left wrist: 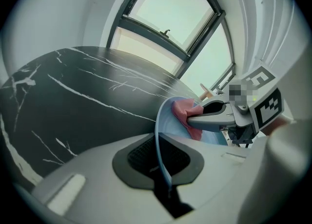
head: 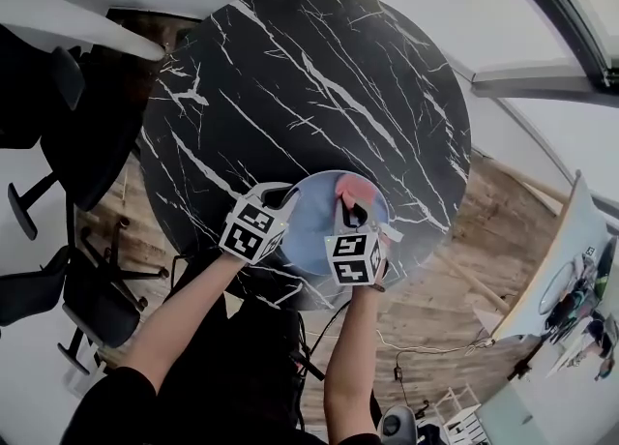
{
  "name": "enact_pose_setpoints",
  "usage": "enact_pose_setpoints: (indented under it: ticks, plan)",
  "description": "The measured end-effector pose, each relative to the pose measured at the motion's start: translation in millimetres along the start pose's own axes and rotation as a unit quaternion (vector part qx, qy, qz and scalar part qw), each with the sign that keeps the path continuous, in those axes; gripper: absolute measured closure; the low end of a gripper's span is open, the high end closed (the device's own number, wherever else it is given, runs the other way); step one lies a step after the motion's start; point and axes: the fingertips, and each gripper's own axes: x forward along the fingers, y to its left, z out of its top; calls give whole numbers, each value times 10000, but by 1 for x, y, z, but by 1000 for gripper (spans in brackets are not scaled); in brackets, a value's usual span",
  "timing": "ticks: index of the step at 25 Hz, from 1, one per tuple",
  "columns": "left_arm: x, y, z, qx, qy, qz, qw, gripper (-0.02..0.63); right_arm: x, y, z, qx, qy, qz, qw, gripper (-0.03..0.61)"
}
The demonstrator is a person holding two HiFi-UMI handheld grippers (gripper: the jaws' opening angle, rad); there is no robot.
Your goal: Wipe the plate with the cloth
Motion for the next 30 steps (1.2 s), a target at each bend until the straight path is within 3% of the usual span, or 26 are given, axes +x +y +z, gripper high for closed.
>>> enact_pose_setpoints:
  ticks: [9, 14, 22, 30]
  plan:
    - [0, 1, 0, -169, -57, 63, 9998, 595, -5, -8, -7, 294, -59, -91, 9995, 561]
    - [0, 1, 1, -197, -82, 102, 9997, 595, -7, -1, -12, 175, 1, -90, 9998, 561]
    - [0, 2, 1, -209, -81, 120, 9997, 595, -18, 55, -41, -77, 172, 314, 9993, 561]
    - [0, 2, -1, -261, -53, 148, 9995, 595, -28, 100, -65, 162, 500, 1015, 9934, 561]
